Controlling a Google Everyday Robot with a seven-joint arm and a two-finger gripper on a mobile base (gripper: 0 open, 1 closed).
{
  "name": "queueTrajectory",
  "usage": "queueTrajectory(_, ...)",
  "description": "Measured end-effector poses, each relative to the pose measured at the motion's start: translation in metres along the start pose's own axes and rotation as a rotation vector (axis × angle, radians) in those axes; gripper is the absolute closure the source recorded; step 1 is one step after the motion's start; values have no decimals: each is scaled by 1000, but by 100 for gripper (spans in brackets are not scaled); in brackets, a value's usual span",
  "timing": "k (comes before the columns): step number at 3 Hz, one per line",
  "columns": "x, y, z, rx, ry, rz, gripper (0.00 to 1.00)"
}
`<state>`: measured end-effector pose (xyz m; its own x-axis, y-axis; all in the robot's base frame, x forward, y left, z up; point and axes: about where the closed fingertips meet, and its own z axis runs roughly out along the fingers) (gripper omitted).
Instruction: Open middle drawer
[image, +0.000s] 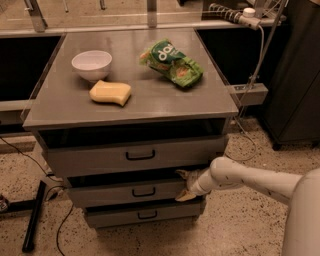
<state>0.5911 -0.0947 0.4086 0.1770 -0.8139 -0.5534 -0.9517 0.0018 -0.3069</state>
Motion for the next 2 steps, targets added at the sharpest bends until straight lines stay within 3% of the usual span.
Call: queueTrajectory(2, -3, -3, -7, 0, 0, 0, 88)
